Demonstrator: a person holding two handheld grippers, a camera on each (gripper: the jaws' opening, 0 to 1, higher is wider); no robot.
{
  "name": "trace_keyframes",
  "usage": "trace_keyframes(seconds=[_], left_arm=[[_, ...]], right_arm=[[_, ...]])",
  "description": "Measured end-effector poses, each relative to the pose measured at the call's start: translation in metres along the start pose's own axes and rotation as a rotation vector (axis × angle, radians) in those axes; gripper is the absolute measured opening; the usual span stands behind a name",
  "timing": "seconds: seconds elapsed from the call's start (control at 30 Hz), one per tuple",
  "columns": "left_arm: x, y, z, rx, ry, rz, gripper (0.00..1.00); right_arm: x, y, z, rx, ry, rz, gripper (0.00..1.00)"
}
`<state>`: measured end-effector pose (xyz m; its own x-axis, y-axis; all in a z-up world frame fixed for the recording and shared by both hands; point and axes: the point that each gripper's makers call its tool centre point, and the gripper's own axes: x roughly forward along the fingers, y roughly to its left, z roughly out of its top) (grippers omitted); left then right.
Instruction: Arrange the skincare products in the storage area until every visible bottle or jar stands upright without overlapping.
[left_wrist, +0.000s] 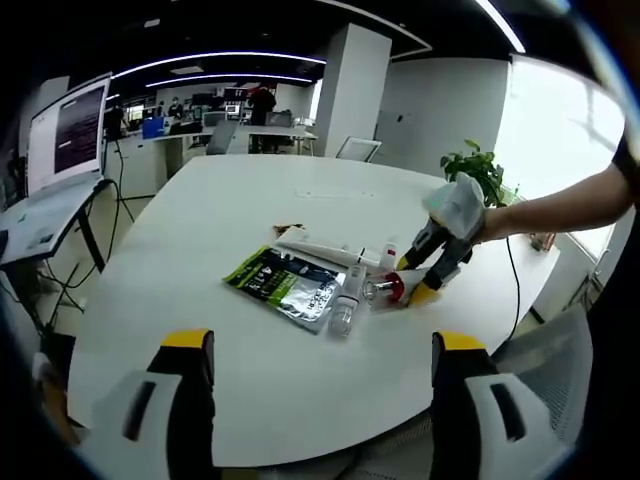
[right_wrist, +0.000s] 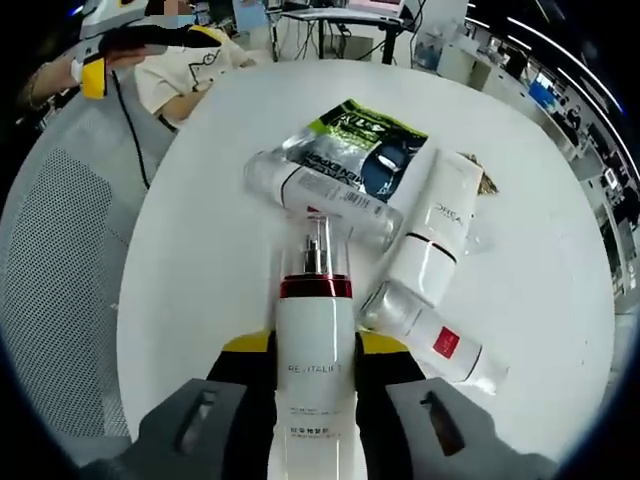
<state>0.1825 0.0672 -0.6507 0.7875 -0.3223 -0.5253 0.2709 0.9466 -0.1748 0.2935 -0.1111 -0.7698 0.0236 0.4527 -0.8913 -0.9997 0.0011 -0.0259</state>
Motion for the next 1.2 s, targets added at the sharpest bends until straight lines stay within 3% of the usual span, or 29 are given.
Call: trace_keyframes(seconds=[0.13, 0.33, 0.87, 1.2], left_arm=[[0.0, -0.001, 0.001, 0.003, -0.002, 0.0, 0.83], [0.0, -0.001, 0.001, 0.011, -0.004, 0.003, 0.82], [0.001, 0.0, -0.001, 0.033, 0.001, -0.001, 0.82], [0.001, 0.001, -0.001, 0.041, 0.001, -0.002, 0.81]], right_arm=[[0.001, -0.001, 0.0, 0.006, -0.012, -0.02, 0.29], [-0.004, 0.0, 0.004, 0.108, -0.107, -0.04, 0.28], [-0.016, 0.011, -0.006, 0.15, -0.156, -0.119, 0.28], [-0.034, 0.009, -0.001, 0.221, -0.237, -0.194, 0.28]])
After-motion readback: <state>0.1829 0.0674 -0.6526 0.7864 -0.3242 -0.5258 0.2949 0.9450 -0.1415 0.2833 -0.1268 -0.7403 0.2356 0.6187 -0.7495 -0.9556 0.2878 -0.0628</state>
